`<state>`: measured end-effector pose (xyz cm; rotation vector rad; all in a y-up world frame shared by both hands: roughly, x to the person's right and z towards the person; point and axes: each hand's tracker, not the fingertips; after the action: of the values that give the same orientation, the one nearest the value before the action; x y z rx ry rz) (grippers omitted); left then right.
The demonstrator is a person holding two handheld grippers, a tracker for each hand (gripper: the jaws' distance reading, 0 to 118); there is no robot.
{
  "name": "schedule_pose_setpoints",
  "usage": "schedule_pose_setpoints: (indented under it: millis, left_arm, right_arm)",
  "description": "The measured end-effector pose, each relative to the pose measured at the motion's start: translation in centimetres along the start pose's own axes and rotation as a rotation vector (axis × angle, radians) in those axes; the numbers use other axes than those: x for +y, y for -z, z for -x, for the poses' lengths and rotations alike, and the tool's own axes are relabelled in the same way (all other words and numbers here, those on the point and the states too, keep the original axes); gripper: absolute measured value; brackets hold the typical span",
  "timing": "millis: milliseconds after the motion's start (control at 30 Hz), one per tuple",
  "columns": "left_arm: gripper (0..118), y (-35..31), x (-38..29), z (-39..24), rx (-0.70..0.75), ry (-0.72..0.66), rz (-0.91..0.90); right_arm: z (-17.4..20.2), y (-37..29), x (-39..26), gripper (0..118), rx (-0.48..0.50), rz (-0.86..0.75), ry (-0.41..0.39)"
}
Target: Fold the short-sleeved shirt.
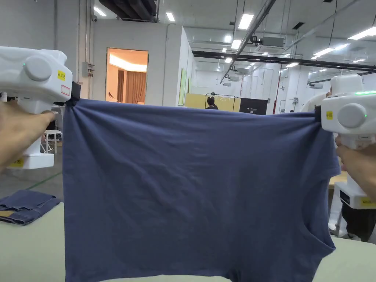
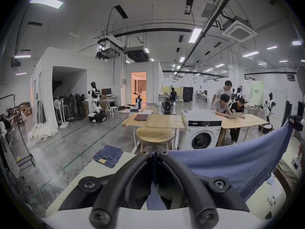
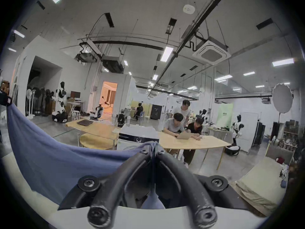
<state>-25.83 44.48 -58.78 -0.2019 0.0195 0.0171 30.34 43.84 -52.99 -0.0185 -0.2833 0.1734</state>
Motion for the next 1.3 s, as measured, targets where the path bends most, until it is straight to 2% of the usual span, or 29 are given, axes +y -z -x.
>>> schedule_pose_setpoints:
  millis: [267, 600, 1133, 1300]
  left_arm:
    - [0, 1.9, -2.8, -0.3, 0.000, 0.018, 0.030]
    - [0, 0.0, -14.1, 1.0, -0.063, -0.006, 0.155]
    - [0, -14.4, -25.9, 2.0, -0.102, 0.056, 0.174]
    - [0, -18.7, -32.0, 2.4, -0.120, 0.069, 0.216]
  right_arm:
    - [0.6, 0.3, -2.7, 1, -0.008, 0.019, -0.017]
    - [1.2, -5.2, -12.3, 1, -0.010, 0.134, -0.080]
    - [-0.4, -21.4, -21.8, 1, 0.030, 0.230, -0.137]
    - [-0.4, -26.1, -26.7, 1, 0.042, 0.310, -0.144]
